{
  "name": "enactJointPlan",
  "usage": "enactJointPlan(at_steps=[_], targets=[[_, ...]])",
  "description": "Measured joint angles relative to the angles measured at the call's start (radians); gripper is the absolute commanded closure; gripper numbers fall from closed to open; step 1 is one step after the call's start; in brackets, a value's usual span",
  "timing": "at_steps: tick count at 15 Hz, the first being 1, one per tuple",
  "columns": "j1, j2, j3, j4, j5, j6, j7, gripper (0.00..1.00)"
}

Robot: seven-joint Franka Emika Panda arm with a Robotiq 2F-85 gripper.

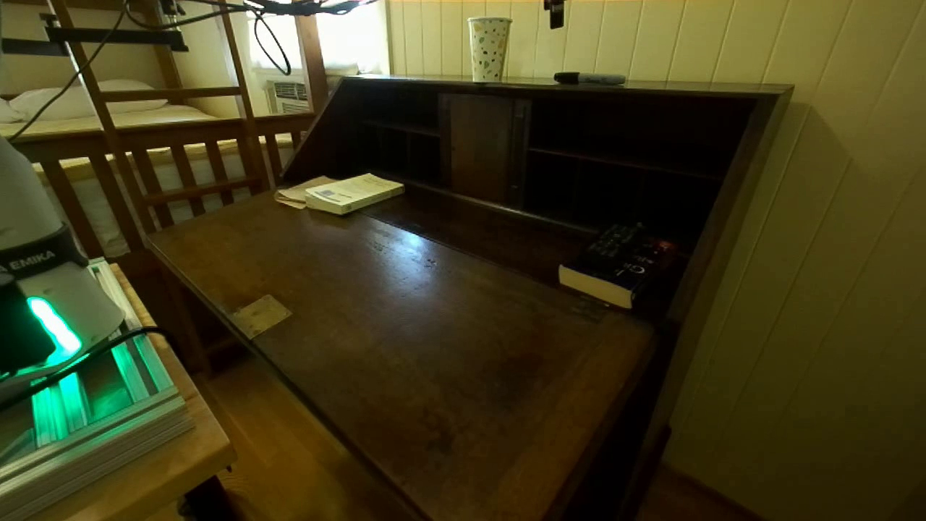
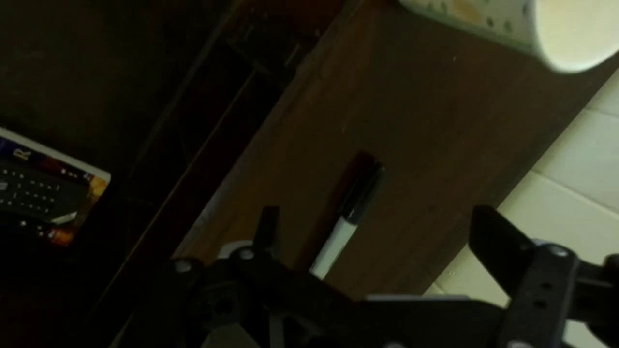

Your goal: Take the marker out of the coffee cup then place the coffee cup upside down.

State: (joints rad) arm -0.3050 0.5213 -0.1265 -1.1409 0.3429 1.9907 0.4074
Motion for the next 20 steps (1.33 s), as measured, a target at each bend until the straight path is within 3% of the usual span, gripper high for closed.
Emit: enactJointPlan(at_steps=[4, 13, 20], targets=[[-0.013, 0.011, 0.020, 0.046, 0.047, -0.159, -0.011, 0.00], [-0.013, 0.015, 0.019, 0.045, 0.047, -0.157, -0.003, 0.00], [-0.027, 0.051, 0.022, 0.051, 0.146, -0.153, 0.044, 0.00]])
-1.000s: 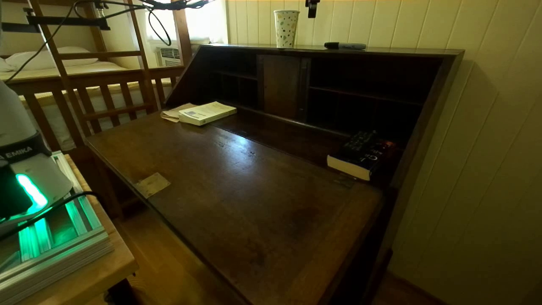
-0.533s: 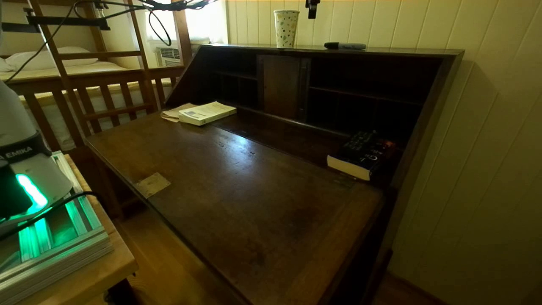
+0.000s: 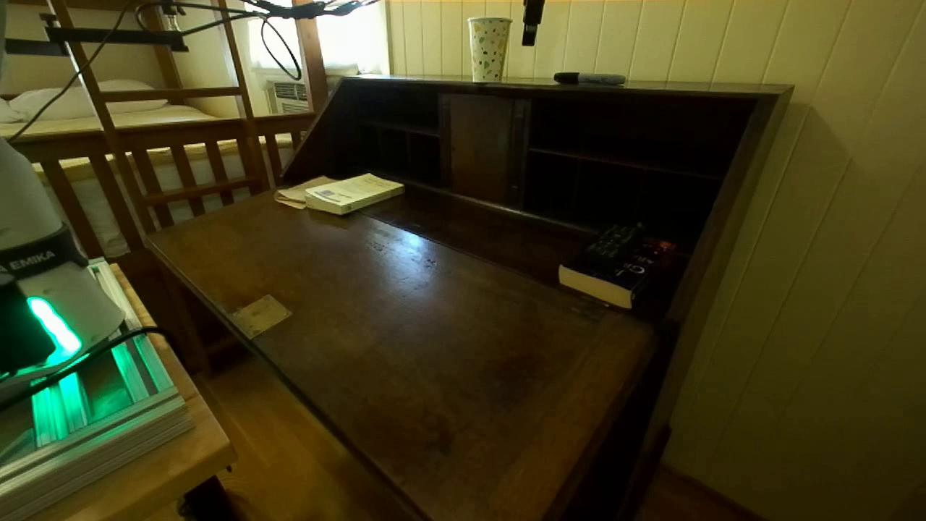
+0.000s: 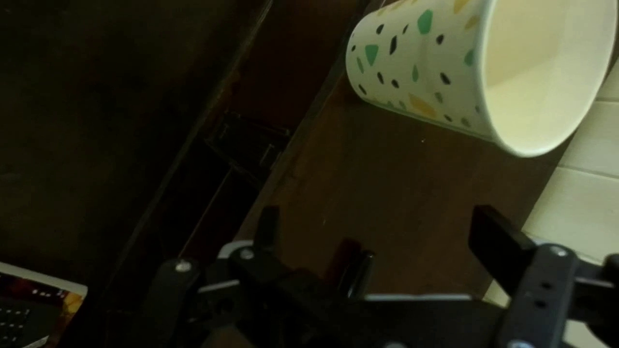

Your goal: Take the marker out of the coffee cup then place the coffee cup upside down.

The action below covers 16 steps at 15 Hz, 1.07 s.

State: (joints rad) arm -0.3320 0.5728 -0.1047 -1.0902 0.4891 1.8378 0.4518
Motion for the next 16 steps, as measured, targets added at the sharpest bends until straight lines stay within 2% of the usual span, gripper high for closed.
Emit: enactJointPlan(at_steps=[3, 8, 13, 16], targets=[[-0.011, 0.016, 0.004, 0.016, 0.040, -0.016, 0.006, 0.00], [-0.036, 0.058, 0.019, 0.083, 0.082, -0.120, 0.029, 0.00], [-0.047, 0.126, 0.026, 0.187, 0.088, -0.244, 0.071, 0.00], [-0.046, 0.172, 0.027, 0.248, 0.088, -0.277, 0.123, 0.00]])
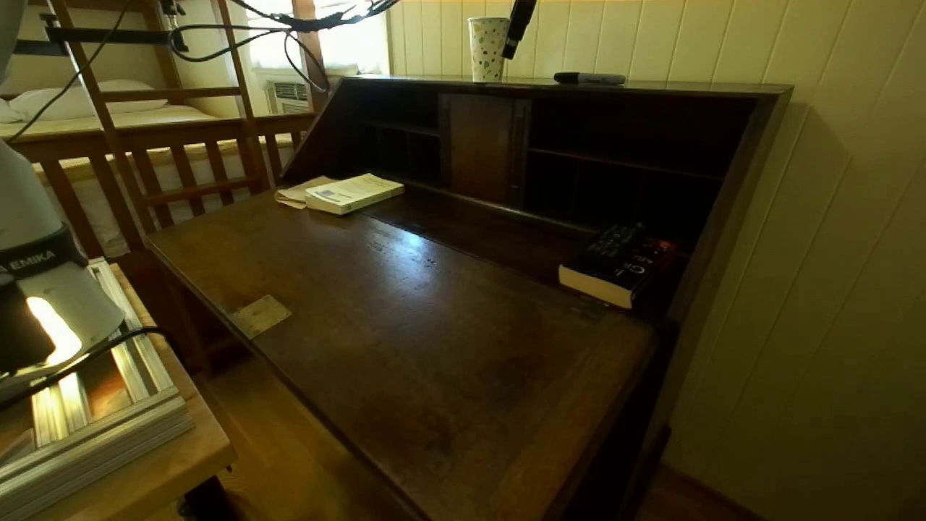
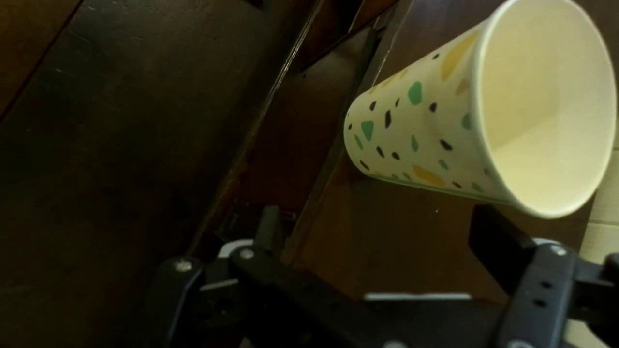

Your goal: Take the marker out of the coffee cup then place the coffee cup upside down.

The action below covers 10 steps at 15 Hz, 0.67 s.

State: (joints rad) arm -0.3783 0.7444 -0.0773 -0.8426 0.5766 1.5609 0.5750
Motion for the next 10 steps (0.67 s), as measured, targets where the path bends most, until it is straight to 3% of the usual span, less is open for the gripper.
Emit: enactJointPlan(at_steps=[10], targets=[[-0.003, 0.068, 0.048, 0.091, 0.001, -0.005, 0.287, 0.00]])
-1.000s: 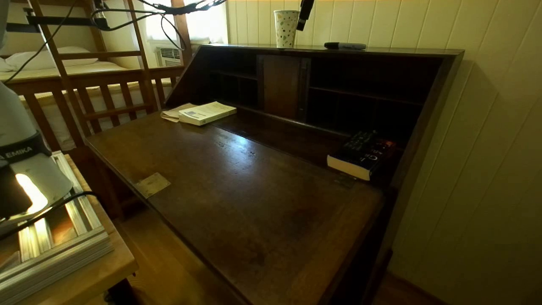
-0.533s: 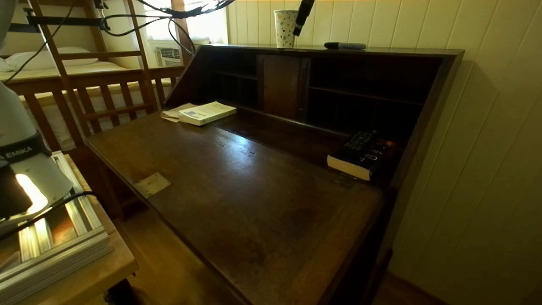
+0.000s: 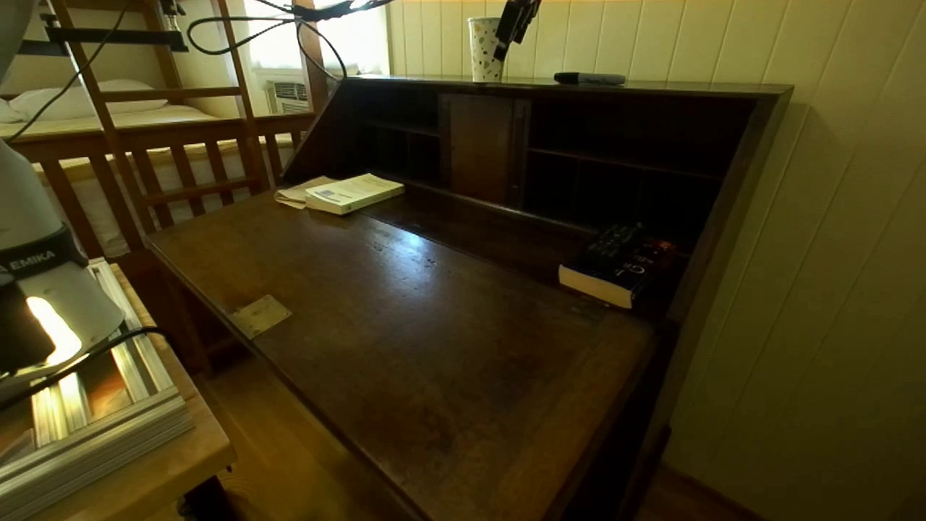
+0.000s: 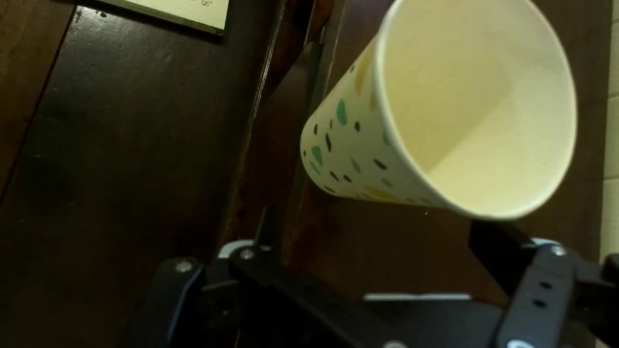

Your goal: Take the marker out of the coffee cup then place the coffee cup upside down.

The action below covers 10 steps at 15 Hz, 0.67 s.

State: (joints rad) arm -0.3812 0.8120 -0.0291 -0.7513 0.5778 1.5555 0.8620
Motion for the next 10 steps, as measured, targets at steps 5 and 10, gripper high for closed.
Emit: enactJointPlan(at_steps=[5, 10], targets=[[-0.012, 0.021, 0.023, 0.029, 0.000, -0.039, 0.064, 0.00], [-0.022, 0.046, 0.044, 0.054, 0.002, -0.047, 0.116, 0.00]])
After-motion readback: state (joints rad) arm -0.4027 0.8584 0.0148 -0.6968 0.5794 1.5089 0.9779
